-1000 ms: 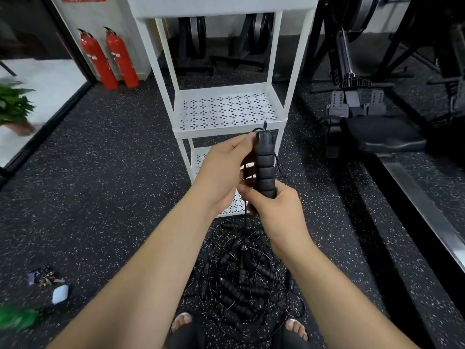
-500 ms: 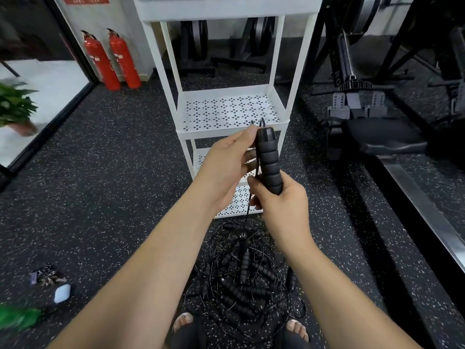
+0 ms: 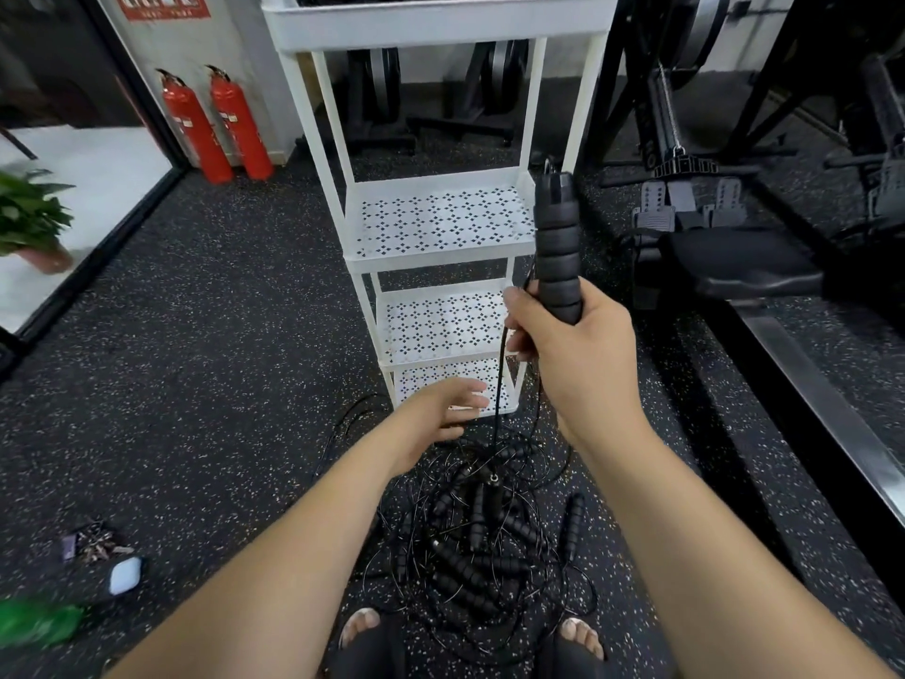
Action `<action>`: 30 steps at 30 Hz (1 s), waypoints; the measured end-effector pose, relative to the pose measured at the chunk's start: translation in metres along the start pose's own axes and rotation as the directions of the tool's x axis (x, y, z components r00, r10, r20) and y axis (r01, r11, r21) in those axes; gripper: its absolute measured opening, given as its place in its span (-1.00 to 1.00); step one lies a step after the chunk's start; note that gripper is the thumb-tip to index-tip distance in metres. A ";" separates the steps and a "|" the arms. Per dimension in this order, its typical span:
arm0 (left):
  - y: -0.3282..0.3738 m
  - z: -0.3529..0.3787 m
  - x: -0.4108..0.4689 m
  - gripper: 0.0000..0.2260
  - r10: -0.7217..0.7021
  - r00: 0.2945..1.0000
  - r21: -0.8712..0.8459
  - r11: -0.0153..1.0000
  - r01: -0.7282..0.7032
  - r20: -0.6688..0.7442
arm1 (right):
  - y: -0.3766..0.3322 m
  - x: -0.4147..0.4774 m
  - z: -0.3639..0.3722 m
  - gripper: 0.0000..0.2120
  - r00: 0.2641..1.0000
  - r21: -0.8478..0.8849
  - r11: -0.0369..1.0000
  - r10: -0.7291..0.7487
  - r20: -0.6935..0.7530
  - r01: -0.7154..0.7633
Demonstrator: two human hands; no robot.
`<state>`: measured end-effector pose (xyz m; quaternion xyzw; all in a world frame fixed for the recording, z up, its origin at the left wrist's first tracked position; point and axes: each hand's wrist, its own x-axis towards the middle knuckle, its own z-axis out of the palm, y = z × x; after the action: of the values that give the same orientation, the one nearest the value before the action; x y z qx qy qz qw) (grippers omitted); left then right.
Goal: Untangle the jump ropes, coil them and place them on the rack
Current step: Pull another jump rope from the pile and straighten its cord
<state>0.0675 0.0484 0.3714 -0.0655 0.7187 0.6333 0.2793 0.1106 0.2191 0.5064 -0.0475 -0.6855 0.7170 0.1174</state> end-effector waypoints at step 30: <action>-0.050 0.025 0.007 -0.82 0.128 0.987 0.502 0.862 -0.063 -0.098 | -0.086 0.022 -0.008 -0.83 0.999 0.212 0.977 -0.009 0.050 -0.002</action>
<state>0.0925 0.0645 0.3232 0.0041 0.8762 0.4344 0.2085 0.0996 0.2348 0.5938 -0.0151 -0.6079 0.7868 0.1056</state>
